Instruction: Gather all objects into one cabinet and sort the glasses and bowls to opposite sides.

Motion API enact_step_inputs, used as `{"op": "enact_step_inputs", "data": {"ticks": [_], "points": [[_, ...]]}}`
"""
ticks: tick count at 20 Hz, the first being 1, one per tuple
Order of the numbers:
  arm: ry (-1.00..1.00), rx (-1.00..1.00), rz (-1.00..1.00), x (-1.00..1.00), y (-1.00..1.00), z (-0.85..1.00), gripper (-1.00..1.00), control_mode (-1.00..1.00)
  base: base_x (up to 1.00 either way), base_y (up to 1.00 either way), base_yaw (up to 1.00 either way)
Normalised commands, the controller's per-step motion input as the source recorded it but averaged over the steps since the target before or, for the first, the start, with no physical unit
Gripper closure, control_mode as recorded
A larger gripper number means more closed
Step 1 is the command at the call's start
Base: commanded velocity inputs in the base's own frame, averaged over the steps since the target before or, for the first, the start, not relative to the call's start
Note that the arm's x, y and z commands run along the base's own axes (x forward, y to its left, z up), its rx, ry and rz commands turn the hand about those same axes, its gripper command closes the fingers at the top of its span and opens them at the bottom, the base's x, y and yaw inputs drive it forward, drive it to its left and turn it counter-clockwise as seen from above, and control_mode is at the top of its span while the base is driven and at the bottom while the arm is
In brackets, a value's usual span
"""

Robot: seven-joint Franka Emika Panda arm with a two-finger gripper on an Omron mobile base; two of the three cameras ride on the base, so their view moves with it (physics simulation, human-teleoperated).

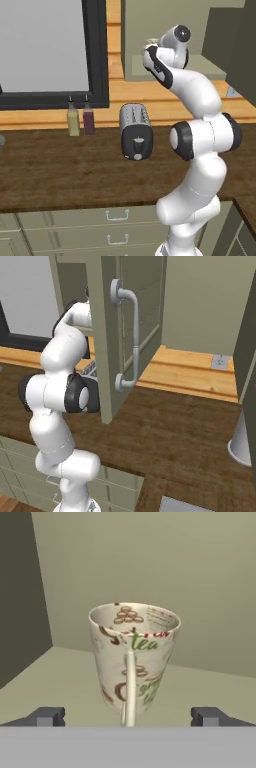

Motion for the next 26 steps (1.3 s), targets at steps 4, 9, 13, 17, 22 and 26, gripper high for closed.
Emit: {"op": "enact_step_inputs", "data": {"ticks": [4,9,13,17,22,26], "points": [[0.05,0.0,0.0,0.11,0.0,0.0,-1.0,-1.0,0.0,0.0,0.0],[0.04,0.0,0.0,0.19,0.0,0.0,1.0,-1.0,0.0,0.0,0.0],[0.0,0.0,0.0,0.16,0.0,0.0,1.0,-1.0,0.0,0.0,0.0],[0.0,0.0,0.0,0.11,0.0,0.0,1.0,-1.0,0.0,0.0,0.0],[0.0,0.0,0.0,0.0,0.0,0.0,1.0,-1.0,0.0,0.0,0.0],[-0.05,0.0,0.0,-0.36,0.0,0.02,1.0,-1.0,0.0,0.0,0.0]]}}
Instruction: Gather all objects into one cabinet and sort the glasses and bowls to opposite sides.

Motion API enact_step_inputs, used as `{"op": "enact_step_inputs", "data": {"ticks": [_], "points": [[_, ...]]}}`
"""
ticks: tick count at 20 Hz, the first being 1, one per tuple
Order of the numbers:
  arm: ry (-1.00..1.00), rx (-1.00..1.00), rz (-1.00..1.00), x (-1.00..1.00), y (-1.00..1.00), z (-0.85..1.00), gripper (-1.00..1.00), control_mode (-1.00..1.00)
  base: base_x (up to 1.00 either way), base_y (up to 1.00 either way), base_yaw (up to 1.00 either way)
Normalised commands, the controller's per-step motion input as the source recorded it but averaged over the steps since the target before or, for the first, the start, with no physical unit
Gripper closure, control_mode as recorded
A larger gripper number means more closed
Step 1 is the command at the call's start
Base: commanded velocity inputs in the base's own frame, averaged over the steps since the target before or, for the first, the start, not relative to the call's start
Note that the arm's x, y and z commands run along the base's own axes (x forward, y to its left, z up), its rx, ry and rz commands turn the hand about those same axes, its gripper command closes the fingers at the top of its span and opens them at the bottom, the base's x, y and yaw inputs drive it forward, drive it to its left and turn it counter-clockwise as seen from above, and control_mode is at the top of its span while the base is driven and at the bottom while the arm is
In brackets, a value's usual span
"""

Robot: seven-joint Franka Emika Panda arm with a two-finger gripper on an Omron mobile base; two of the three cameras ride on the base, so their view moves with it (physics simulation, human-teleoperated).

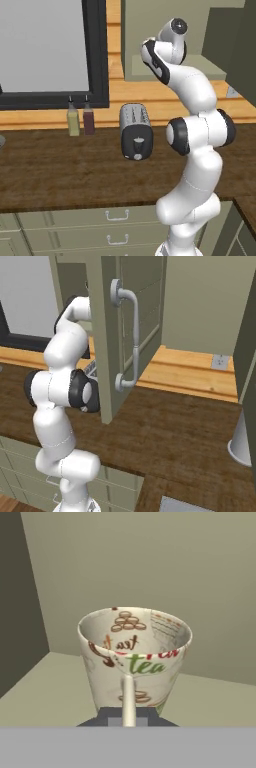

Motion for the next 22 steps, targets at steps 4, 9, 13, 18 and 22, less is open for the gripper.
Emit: {"op": "enact_step_inputs", "data": {"ticks": [4,9,13,18,22], "points": [[-0.1,0.0,0.0,-0.95,0.02,0.04,1.0,-1.0,0.0,0.0,0.0],[-0.08,-0.01,0.0,-1.0,0.12,0.0,1.0,-1.0,0.0,0.0,0.0],[-0.09,0.0,0.0,-1.0,0.13,0.0,1.0,-1.0,0.0,0.0,0.0],[-0.1,0.0,0.0,-0.79,0.11,0.16,1.0,-1.0,0.0,0.0,0.0],[-0.01,-0.01,0.0,-0.07,0.12,0.04,1.0,-1.0,0.0,0.0,0.0]]}}
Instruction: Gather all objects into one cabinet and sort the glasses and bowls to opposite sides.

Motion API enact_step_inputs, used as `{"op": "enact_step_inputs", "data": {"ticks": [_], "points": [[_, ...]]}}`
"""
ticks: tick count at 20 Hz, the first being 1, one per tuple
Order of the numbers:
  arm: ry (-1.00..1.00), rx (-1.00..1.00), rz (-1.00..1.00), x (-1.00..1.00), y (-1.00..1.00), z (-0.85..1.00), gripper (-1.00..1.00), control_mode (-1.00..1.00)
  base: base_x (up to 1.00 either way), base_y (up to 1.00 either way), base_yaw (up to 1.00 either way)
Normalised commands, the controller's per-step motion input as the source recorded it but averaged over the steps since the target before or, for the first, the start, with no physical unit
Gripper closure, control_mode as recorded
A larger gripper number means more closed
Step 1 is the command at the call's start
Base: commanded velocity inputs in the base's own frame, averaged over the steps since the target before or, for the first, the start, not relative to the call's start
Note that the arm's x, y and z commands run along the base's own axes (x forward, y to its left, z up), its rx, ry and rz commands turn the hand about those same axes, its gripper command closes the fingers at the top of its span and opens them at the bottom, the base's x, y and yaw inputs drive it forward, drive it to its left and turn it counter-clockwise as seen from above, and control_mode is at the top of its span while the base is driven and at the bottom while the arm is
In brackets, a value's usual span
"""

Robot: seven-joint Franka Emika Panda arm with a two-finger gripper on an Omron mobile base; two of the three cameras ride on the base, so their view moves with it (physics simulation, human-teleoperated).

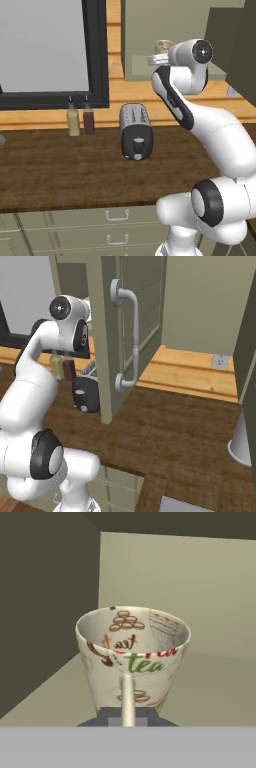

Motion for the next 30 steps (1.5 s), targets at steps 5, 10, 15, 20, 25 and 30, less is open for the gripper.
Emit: {"op": "enact_step_inputs", "data": {"ticks": [5,10,15,20,25,30], "points": [[0.11,0.0,-0.01,0.0,0.0,0.03,1.0,-1.0,0.0,0.0,0.0],[0.22,0.0,-0.03,0.0,0.0,0.35,1.0,-1.0,0.0,0.0,0.0],[0.0,-0.01,0.0,-0.01,0.02,0.03,1.0,-1.0,0.0,0.0,0.0],[-0.17,0.03,0.0,-0.29,-0.12,0.0,1.0,-1.0,0.0,0.0,0.0],[0.0,0.0,0.0,0.0,0.0,0.0,1.0,-1.0,0.0,0.0,0.0],[0.0,0.0,0.0,-0.16,0.0,0.0,1.0,-1.0,0.0,0.0,0.0]]}}
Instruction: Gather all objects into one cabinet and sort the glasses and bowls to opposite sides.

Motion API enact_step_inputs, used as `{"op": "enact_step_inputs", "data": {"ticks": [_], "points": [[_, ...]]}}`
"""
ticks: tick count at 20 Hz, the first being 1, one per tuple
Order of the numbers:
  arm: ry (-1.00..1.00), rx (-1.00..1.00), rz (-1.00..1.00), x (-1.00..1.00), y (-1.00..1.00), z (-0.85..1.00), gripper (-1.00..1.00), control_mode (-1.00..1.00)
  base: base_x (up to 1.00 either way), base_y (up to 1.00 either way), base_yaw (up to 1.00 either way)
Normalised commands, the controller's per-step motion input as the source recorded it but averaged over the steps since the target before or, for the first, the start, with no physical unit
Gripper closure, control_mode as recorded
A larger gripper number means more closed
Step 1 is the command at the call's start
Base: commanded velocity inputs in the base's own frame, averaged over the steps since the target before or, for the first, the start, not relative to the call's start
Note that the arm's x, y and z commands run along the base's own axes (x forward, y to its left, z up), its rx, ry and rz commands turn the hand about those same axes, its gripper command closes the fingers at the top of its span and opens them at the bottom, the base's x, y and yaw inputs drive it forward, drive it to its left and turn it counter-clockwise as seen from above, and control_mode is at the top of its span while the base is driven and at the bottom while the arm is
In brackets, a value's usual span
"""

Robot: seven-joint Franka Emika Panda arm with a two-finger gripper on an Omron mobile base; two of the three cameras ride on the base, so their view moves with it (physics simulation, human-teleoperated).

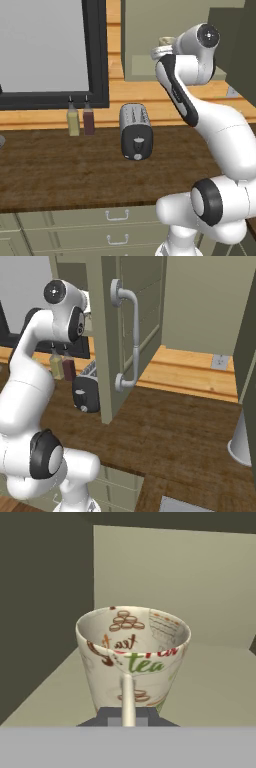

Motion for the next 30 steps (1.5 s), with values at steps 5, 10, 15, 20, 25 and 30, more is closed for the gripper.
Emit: {"op": "enact_step_inputs", "data": {"ticks": [5,10,15,20,25,30], "points": [[0.0,0.0,0.0,0.0,0.0,0.0,1.0,1.0,-0.97,0.0,0.0],[0.0,0.0,0.0,0.0,0.0,0.0,1.0,1.0,-0.97,0.48,0.3],[0.0,0.0,0.0,0.0,0.0,0.0,1.0,1.0,-1.0,0.96,0.47],[0.0,0.0,0.0,0.0,0.0,0.0,1.0,1.0,-0.78,0.74,0.35],[0.0,0.0,0.0,0.0,0.0,0.0,1.0,1.0,-0.14,0.7,0.21],[0.0,0.0,0.0,0.0,0.0,0.0,1.0,1.0,0.21,0.76,0.4]]}}
